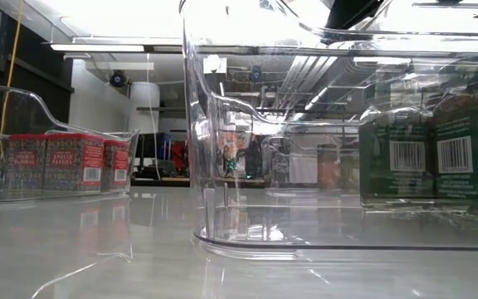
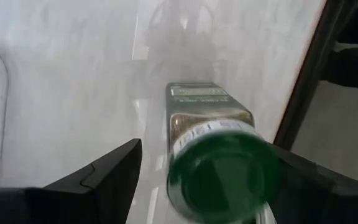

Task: Sort spices by type
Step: Put the green seasoning bottle into the bottom right transparent bin

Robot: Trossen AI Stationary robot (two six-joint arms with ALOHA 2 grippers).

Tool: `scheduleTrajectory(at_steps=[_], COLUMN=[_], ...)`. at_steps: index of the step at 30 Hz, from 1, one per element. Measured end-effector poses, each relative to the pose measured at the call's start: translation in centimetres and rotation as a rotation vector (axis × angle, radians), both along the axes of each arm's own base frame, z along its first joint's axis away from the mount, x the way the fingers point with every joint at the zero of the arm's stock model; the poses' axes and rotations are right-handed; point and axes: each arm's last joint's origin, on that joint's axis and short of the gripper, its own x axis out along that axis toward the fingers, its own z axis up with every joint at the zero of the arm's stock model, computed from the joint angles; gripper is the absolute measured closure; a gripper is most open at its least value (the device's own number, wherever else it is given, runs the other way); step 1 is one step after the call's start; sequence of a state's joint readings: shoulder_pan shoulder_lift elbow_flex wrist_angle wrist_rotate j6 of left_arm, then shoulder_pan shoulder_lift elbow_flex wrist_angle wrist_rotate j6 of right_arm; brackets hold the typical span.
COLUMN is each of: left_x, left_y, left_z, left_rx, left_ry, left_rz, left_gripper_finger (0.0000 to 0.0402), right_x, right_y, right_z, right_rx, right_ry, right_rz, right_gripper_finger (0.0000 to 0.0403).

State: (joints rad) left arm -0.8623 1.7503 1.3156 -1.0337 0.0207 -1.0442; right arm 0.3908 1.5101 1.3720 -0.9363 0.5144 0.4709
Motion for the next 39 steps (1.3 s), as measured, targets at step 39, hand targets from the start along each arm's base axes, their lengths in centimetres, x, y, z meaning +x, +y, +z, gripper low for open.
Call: scheduleTrajectory(at_steps=[39], left_x=[19.4], left_y=[13.1], left_z=[10.9], left_rx=[0.109], left_ry=[-0.528], left_rz=[-0.486], left_gripper_finger=[0.0236], right_x=[-5.4], right_y=[7.2], right_z=[0.2], right_rx=[0.216], right_ry=[-0.081], right_rz=[-0.19], right_gripper_finger=[0.0294])
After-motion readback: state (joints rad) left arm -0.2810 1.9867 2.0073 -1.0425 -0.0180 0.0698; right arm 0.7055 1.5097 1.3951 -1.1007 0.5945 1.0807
